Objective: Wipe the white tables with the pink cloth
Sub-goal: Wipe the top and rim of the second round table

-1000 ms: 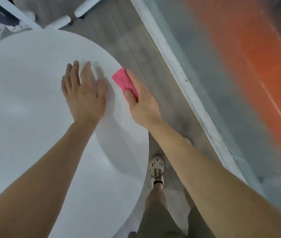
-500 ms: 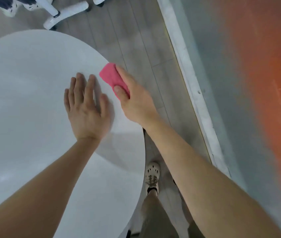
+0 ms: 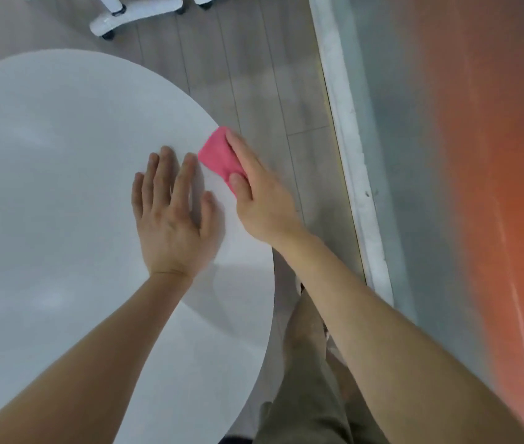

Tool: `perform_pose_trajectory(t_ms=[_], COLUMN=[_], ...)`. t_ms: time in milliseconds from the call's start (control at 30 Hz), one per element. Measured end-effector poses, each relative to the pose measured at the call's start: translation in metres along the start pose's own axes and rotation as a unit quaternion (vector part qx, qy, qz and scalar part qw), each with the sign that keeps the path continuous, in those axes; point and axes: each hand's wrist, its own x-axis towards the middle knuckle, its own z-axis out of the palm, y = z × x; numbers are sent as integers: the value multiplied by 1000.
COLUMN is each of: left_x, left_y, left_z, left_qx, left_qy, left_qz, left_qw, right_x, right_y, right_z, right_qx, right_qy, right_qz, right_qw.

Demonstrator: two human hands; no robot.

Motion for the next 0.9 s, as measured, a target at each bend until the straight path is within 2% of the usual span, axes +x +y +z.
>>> perform_pose_trajectory(t_ms=[67,133,333,400,467,633,700,900], left_x=[0,0,-1,-1,-2,1,0,51], left_y=[-2,-3,2,4,4,3,5,-28], left_z=[0,0,0,-1,-3,-5,-6,-23], left_qx=[5,8,-14,-10,-8,-19,-16,-51], left_qy=[-7,-10,10,3,-8,-20,-18,11], left_qz=[7,6,1,7,3,2,-1,18], left_qw=[1000,1000,1000,1000,1000,1000,1000,998], right_x=[55,71,-46,-55,-18,145,161,50], right_y=[-14,-19,8,7,-4,-40,-47,-19], right_z=[-4,-3,-13,-17,-17,4,13,-22], right_qx=[-21,-31,-31,-47,-59,-141,-167,-138], right_qy=[-35,-57,-77,-88,-103,-172,-181,-158], right_qz=[-19,-38,-13,1,8,-67,-72,-49], right_qw=[999,997,996,995,993,973,967,977])
